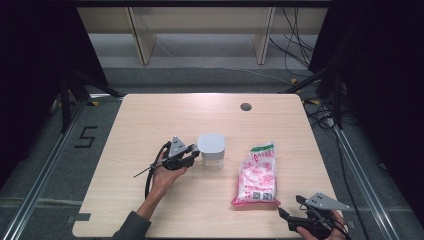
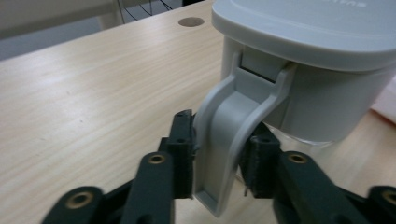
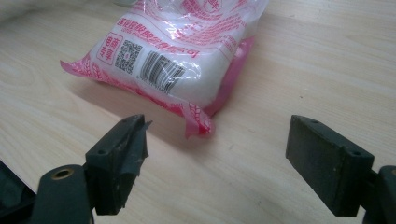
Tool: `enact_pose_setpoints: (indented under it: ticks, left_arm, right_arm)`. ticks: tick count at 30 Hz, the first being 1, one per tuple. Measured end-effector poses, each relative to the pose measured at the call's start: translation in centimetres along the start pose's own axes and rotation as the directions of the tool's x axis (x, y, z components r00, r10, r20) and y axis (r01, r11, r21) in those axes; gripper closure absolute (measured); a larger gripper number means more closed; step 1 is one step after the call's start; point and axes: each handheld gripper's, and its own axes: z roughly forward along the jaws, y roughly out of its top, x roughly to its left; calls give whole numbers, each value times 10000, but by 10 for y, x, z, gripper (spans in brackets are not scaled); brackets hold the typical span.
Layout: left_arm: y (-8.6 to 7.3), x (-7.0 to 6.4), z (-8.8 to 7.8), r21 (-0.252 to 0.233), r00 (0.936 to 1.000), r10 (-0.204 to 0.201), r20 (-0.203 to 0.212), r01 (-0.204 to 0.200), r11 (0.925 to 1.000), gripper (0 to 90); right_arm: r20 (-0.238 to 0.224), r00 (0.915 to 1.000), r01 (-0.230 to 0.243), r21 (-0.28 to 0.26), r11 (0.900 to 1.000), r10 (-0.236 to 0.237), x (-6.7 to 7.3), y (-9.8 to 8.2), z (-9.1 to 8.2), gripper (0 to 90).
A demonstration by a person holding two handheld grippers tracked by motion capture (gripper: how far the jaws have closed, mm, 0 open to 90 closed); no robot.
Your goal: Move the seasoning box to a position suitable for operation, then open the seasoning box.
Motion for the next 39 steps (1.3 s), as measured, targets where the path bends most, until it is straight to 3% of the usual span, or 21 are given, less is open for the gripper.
enact_pose_setpoints:
  ticks: [1,2,4,7,11,14,17,18,19,20,22,23,26,27,30,33,34,36,38,39]
  left_arm:
    - [0,0,-1,79,9998,170,56,-170,9998,621]
    - [1,1,-4,149,9996,273,98,-274,9995,588]
    - [1,2,-8,63,9996,22,287,-23,10000,526]
    - [2,4,-15,133,9995,-150,261,147,9998,447]
    - [4,7,-25,233,9996,-148,220,143,9996,376]
    - [6,7,-31,325,9997,-230,114,226,9992,364]
    - [6,8,-36,308,9991,-368,193,362,9989,379]
    - [6,9,-38,309,9993,-349,142,345,9989,385]
    - [7,10,-39,223,9991,-396,126,393,9990,387]
    - [7,10,-40,174,9988,-453,183,450,9988,395]
    - [9,10,-44,188,9989,-415,195,411,9990,430]
    - [10,11,-46,198,9993,-286,232,282,9994,459]
    - [13,12,-51,-112,9999,-86,116,88,9999,618]
    - [13,12,-53,-147,10000,-9,79,10,9999,680]
    - [14,11,-56,-345,9995,305,-73,-307,9989,826]
    - [16,9,-58,-587,9997,223,82,-218,9980,872]
    - [16,9,-58,-692,9995,251,167,-239,9973,884]
    - [18,6,-58,-739,9996,213,191,-199,9971,892]
    - [19,5,-57,-899,9994,-6,341,37,9959,893]
    - [20,5,-57,-981,9991,-8,422,50,9952,893]
  right_arm:
    - [-23,9986,-527,140,9985,528,4,0,-2,214]
    - [-70,9990,-434,107,9990,434,3,0,-1,214]
    - [-33,10000,9,-32,10000,-9,-1,0,0,213]
    - [-109,9998,-156,28,9999,156,0,0,0,212]
    - [-132,9999,18,-2,10000,-18,-1,0,1,211]
    - [-59,9998,-183,71,9998,184,1,0,0,211]
    - [-152,9998,116,-6,9999,-116,0,0,1,211]
    - [-72,9999,-97,131,9999,98,3,0,0,211]
    - [-2,9995,315,25,9995,-315,1,1,0,212]
    - [-121,9997,-204,197,9996,207,4,1,-1,211]
    - [-119,9998,-181,241,9995,184,5,1,-1,212]
    - [-84,9998,193,123,9997,-192,1,1,1,211]
    - [-102,9999,133,27,9999,-133,-1,1,2,208]
    - [-120,9999,-114,151,9998,115,0,1,1,206]
    - [-140,9999,29,89,10000,-27,-2,2,2,199]
    - [-139,9998,148,-22,9999,-148,-1,2,3,195]
    - [-92,9999,-102,142,9998,104,1,2,2,188]
    - [-49,9999,-160,77,9998,160,2,2,3,173]
    - [-105,9990,-435,105,9990,436,5,3,2,160]
    - [-115,9999,56,-122,9999,-57,1,3,3,158]
